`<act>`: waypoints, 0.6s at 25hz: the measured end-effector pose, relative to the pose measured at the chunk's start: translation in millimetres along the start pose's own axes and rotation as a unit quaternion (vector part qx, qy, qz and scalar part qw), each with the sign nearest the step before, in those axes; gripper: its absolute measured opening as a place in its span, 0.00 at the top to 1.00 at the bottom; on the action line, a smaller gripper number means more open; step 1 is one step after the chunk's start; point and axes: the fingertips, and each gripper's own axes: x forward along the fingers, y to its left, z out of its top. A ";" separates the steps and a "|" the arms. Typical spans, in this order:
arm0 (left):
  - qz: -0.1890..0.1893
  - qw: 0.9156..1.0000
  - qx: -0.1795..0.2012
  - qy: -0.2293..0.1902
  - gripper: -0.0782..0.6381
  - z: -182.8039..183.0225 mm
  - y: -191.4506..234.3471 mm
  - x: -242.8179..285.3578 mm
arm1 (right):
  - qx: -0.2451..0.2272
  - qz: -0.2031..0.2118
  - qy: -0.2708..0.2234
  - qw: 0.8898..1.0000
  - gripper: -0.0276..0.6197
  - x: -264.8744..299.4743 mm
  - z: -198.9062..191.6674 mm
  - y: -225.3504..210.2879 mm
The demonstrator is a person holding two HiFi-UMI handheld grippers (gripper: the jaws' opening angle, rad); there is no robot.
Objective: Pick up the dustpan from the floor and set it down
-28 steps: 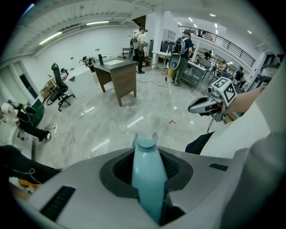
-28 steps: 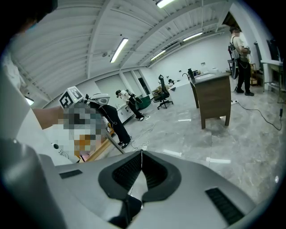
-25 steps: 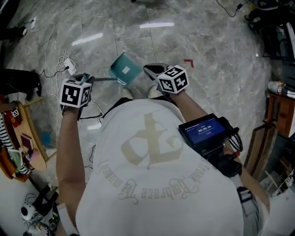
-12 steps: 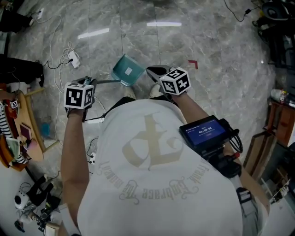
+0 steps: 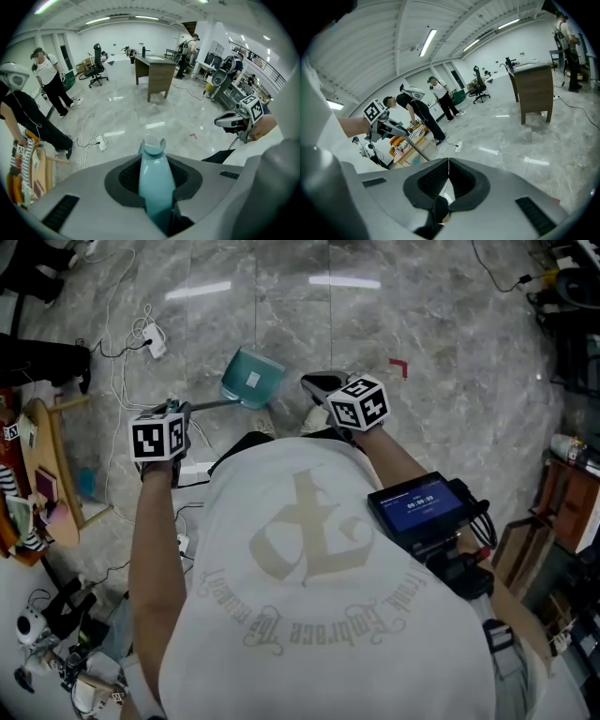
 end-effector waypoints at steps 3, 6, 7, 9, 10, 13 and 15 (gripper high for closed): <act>0.008 0.999 -0.031 -0.005 0.76 -5.9 12.8 4.8 | -0.005 0.000 0.008 1.000 0.93 4.9 3.6 -2.1; 0.010 0.998 -0.068 -0.009 0.76 -14.4 28.2 9.8 | -0.011 0.000 0.018 1.000 0.93 11.3 11.3 -0.5; 0.010 0.997 -0.079 -0.011 0.76 -17.8 33.6 11.0 | -0.013 0.000 0.021 1.000 0.93 14.1 13.1 1.4; 0.011 0.995 -0.098 -0.014 0.76 -24.1 45.1 13.4 | -0.016 0.000 0.027 0.999 0.93 20.9 15.9 4.9; 0.012 0.994 -0.107 -0.015 0.76 -27.0 51.4 15.5 | -0.018 -0.001 0.030 0.999 0.93 25.2 17.1 6.3; 0.014 0.990 -0.136 -0.018 0.76 -36.1 73.2 26.9 | -0.021 -0.002 0.041 0.999 0.93 42.8 21.0 9.3; 0.014 0.988 -0.156 -0.019 0.76 -42.9 87.9 36.2 | -0.025 -0.002 0.048 0.999 0.93 55.1 23.9 11.7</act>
